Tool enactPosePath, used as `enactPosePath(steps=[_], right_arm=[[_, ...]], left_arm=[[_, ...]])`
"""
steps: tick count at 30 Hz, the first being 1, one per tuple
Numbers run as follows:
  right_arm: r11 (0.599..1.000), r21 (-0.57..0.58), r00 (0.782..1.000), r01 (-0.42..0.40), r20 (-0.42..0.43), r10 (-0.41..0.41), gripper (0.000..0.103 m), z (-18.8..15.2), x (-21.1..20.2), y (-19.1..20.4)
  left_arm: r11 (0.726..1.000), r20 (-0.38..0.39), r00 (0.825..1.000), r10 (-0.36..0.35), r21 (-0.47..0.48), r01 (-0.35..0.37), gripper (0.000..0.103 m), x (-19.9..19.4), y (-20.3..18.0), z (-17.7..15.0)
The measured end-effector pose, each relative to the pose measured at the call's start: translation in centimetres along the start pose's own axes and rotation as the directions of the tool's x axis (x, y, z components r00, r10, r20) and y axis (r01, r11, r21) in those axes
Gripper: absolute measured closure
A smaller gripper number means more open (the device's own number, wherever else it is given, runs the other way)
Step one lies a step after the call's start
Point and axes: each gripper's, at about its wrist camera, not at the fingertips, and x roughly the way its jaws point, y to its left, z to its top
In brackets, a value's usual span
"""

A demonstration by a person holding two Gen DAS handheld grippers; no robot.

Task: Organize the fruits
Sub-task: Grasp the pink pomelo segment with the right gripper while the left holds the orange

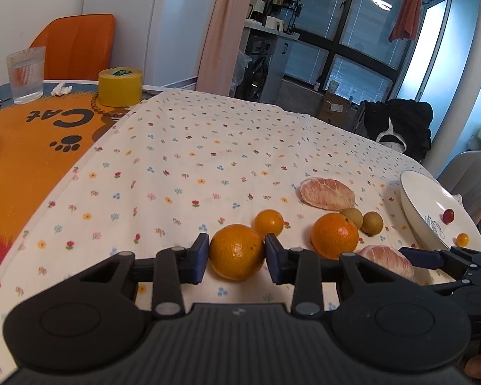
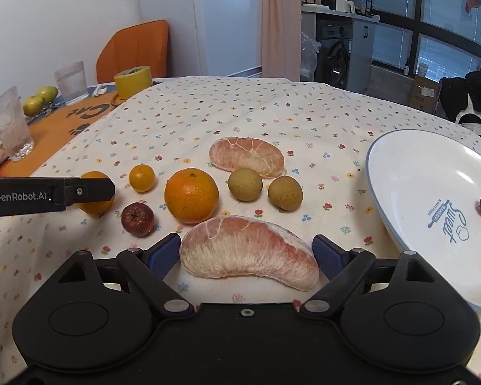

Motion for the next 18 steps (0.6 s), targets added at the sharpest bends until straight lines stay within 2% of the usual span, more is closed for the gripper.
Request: enactPosePath(steps=[8,9,10,13,15,17,18], right_arm=[[1.0,0.0,0.999,-0.013,0.04,0.013,0.019,-0.1,-2.0,-0.4],[1.0,-0.003,0.999,-0.019,0.044,0.019,0.027,-0.1,-2.2,-0.4],[0.999,-0.004,0.998,-0.05,0.043,0.05,0.046,-0.1,-2.4,-0.5],[0.999,-0.012,0.997,-0.053,0.052,0.053,0.054,0.2,-3.1,-0.3],[0.999,-0.012,0.998,-0.053,0.042,0.054,0.052,0.1,-3.4,-0.4],[0.999,-0.005,0.998,-0.044,0.037,0.044,0.035,-0.2,-3.4,-0.5],[0.999,-0.007,0.999,-0.039,0.03,0.039,0.031,-0.4,-3.3,-0.5]], left_arm=[[1.0,0.021,1.0,-0.01,0.007,0.01,0.067,-1.6,-0.9,-0.1],[1.0,0.025,1.0,-0.012,0.01,0.011,0.067,-1.8,-1.1,-0.1],[1.0,0.028,1.0,-0.013,0.012,0.013,0.067,-2.0,-1.3,-0.1],[1.0,0.036,0.999,-0.018,0.021,0.017,0.067,-2.5,-2.0,0.0],[1.0,0.04,0.999,-0.018,0.026,0.017,0.067,-2.8,-2.3,-0.1],[1.0,0.041,0.999,-0.017,0.026,0.016,0.067,-3.1,-2.4,-0.2],[1.0,0.04,0.999,-0.015,0.026,0.014,0.067,-3.2,-2.4,-0.3]])
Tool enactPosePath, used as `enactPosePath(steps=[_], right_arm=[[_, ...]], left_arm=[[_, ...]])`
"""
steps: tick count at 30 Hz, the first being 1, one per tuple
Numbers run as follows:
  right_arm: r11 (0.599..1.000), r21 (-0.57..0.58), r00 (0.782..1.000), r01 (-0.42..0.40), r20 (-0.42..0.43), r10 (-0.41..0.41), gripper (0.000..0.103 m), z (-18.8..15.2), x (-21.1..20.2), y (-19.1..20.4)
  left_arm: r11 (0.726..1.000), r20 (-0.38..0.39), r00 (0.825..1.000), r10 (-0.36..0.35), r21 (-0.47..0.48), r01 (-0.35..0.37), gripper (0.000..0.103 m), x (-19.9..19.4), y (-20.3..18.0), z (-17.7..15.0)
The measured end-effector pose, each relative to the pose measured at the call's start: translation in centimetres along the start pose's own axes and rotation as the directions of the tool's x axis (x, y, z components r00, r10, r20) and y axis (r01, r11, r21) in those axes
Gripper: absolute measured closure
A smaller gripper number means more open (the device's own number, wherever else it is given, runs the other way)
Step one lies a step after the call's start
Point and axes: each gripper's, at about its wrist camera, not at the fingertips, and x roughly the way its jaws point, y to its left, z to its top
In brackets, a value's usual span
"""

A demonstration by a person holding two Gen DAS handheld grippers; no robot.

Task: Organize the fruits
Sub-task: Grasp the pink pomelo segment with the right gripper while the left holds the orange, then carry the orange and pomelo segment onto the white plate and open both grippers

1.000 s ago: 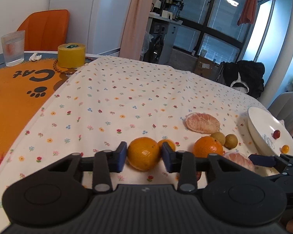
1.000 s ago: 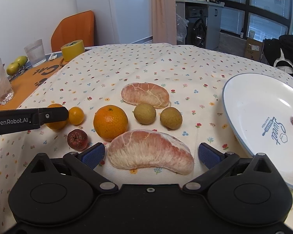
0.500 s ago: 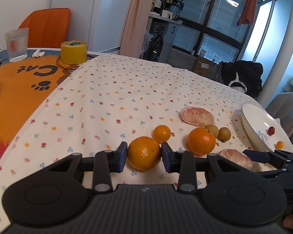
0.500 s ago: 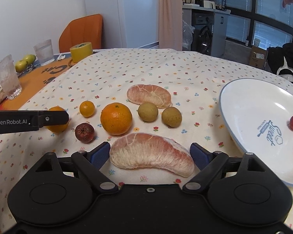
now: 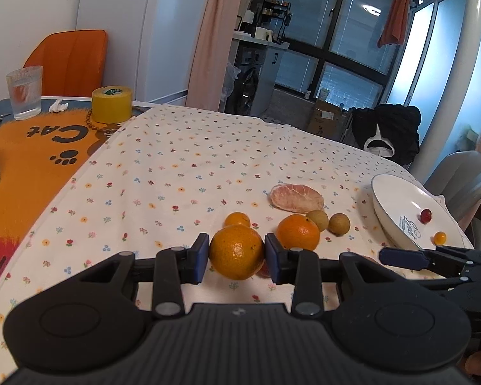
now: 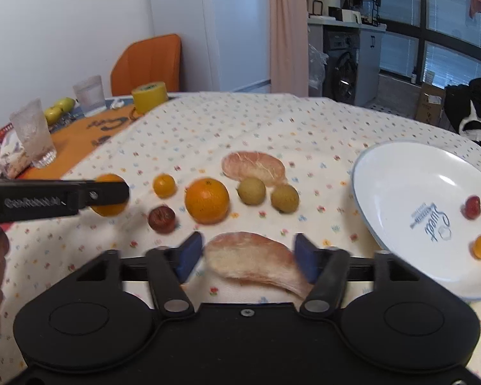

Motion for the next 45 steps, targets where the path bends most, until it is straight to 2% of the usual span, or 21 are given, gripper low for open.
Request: enactPosePath(steps=[5,10,20,24,25,35,45], right_arm=[[0.998,0.059,0.999,0.005,-0.043,-0.003,0.01,-1.1,0.5,-0.8],[0.995,0.093,0.997,0.048,-0.058,-0.043,0.006,-1.9,0.7,-0.5],[0.989,0.043,0.989,0.139,-0.06,-0.136,0.005,-2.0,1.6,1.4],[0.988,0.034,0.987,0.151,-0.054,-0.149,0.011,-1.8,1.8,1.6],[0.988,0.032,0.988,0.15,-0.049,-0.149,0.015,-1.8,1.7,1.6],[0.994,0.044,0.994,0.103,-0.039,-0.102,0.016,-1.8,0.8,0.8],[0.995,0.056,0.996,0.081,0.037,-0.083,0.016,-0.7,-1.8,-0.4]], left_arm=[[1.0,-0.006,1.0,0.004,-0.004,-0.004,0.067,-0.3,0.1,-0.4],[1.0,-0.01,1.0,0.002,-0.004,-0.002,0.067,-0.4,0.3,-0.8],[1.0,-0.014,1.0,-0.009,-0.026,0.009,0.067,0.0,1.4,-1.2],[0.999,-0.014,1.0,-0.016,-0.037,0.015,0.067,0.0,1.7,-1.4],[0.999,-0.014,1.0,-0.018,-0.036,0.017,0.067,0.0,1.7,-1.4],[0.999,-0.011,0.999,-0.034,-0.029,0.033,0.067,-0.4,1.1,-1.4],[0.999,0.008,0.999,-0.054,0.009,0.053,0.067,-0.8,-1.4,-0.7]])
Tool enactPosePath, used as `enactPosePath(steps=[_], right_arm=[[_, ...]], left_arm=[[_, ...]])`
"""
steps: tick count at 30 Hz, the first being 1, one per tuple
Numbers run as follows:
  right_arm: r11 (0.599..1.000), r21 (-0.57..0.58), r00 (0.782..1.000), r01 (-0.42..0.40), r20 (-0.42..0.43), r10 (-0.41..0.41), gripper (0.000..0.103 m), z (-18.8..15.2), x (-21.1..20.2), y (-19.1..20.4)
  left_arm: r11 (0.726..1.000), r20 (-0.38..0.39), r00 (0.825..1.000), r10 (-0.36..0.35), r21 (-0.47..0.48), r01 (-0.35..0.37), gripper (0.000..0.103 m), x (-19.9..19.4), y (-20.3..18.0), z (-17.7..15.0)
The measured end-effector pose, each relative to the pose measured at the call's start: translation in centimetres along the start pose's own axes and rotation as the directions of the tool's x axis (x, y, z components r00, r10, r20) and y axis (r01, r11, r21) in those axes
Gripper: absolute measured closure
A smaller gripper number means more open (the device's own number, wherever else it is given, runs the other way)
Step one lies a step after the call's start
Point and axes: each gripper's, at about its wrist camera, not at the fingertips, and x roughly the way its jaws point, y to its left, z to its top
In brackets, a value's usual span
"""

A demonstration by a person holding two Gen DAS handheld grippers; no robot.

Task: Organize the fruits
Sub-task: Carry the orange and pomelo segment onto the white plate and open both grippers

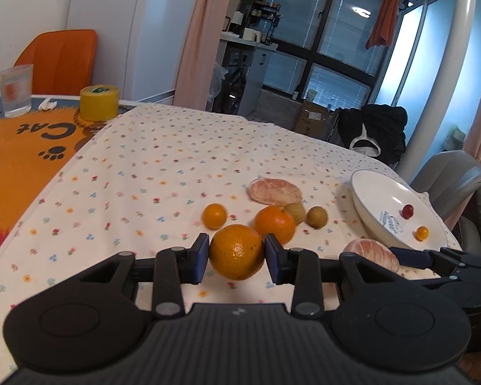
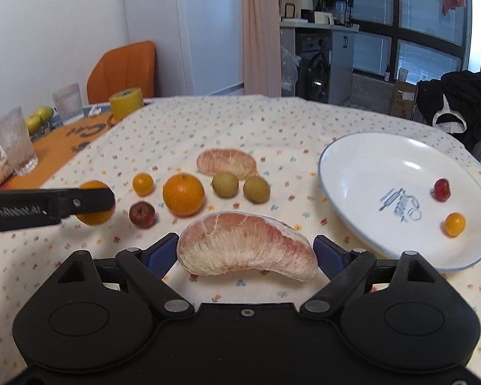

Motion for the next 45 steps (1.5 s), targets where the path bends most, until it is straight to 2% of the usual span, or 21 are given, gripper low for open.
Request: enactPosePath(steps=[12,28,39,41,45], right_arm=[[0.997,0.048,0.995,0.052,0.08,-0.055,0.016,1.1,-2.3,-4.4],[0.988,0.119,0.988,0.102,0.101,-0.114,0.016,0.7,-2.6,-10.8],[0.983,0.162,0.993,0.084,0.066,-0.096,0.014,0.4,-0.5,-13.7],[0.98,0.181,0.992,0.079,0.079,-0.094,0.01,0.4,-0.7,-14.1],[0.975,0.211,0.99,0.073,0.104,-0.097,0.01,0.3,-1.3,-15.3]], left_arm=[[0.996,0.003,0.999,-0.049,0.069,0.049,0.067,0.7,-4.5,0.8],[0.983,-0.024,0.996,-0.088,0.157,0.091,0.067,3.3,-10.6,1.3],[0.976,-0.059,0.995,-0.086,0.195,0.096,0.067,5.7,-13.2,1.4],[0.975,-0.062,0.995,-0.084,0.199,0.095,0.067,6.1,-13.5,1.5],[0.972,-0.063,0.994,-0.09,0.213,0.101,0.067,6.7,-14.3,1.8]])
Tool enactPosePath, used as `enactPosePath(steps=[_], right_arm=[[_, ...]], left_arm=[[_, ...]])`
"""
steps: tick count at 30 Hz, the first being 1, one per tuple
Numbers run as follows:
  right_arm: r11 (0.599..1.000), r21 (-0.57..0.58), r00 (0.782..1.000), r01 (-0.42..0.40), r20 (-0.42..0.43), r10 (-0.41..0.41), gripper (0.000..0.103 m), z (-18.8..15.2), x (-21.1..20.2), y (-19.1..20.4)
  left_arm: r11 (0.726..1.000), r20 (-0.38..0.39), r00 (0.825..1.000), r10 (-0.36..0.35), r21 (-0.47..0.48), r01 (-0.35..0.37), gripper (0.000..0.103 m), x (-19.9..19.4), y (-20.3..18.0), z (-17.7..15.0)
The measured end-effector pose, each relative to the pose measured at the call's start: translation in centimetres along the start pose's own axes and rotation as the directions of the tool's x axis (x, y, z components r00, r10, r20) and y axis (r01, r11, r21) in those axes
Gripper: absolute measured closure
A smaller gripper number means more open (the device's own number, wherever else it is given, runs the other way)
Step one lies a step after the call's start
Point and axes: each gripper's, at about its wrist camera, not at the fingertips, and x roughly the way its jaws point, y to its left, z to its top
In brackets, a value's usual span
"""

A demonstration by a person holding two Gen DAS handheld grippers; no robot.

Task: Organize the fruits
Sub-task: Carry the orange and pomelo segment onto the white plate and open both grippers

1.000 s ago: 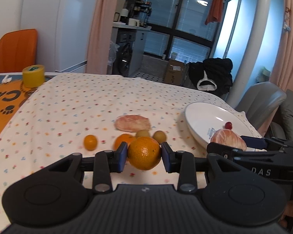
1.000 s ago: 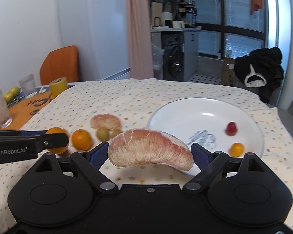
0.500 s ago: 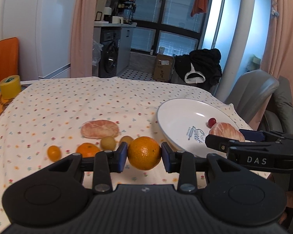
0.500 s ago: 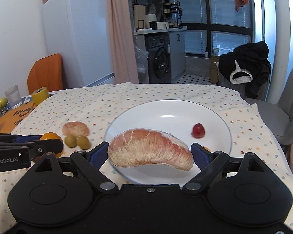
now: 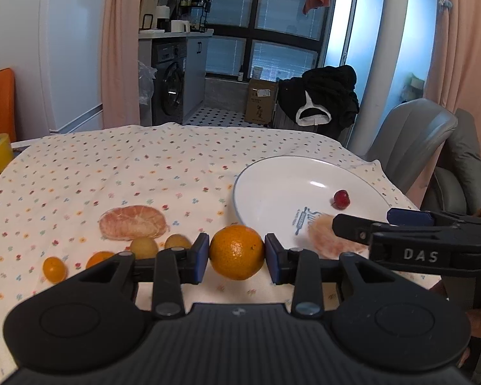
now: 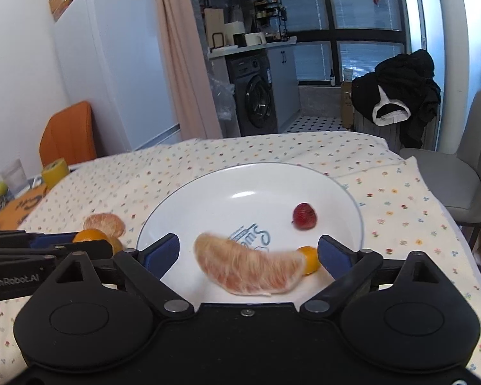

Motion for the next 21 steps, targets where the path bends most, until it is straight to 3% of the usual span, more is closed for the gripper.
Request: enactPosePath(steps=[13,18,21], right_arm=[[0.998,0.068,1.0,0.002,0.026,-0.003,0.01,-0.5,-1.8,-2.5],[0.997,0.072,1.0,0.003,0.024,-0.005,0.01,-0.8,-2.1,-2.7],[0.998,0.068,1.0,-0.001,0.024,-0.001,0.009,-0.9,-2.2,-2.4]], left_arm=[[0.998,-0.006,0.998,-0.057,0.027,0.057,0.067,1.8,-2.7,0.9],[0.998,-0.009,0.998,-0.059,0.022,0.059,0.061,1.7,-3.0,1.2],[0.999,-0.008,0.999,-0.04,0.021,0.041,0.05,1.2,-2.6,1.0]])
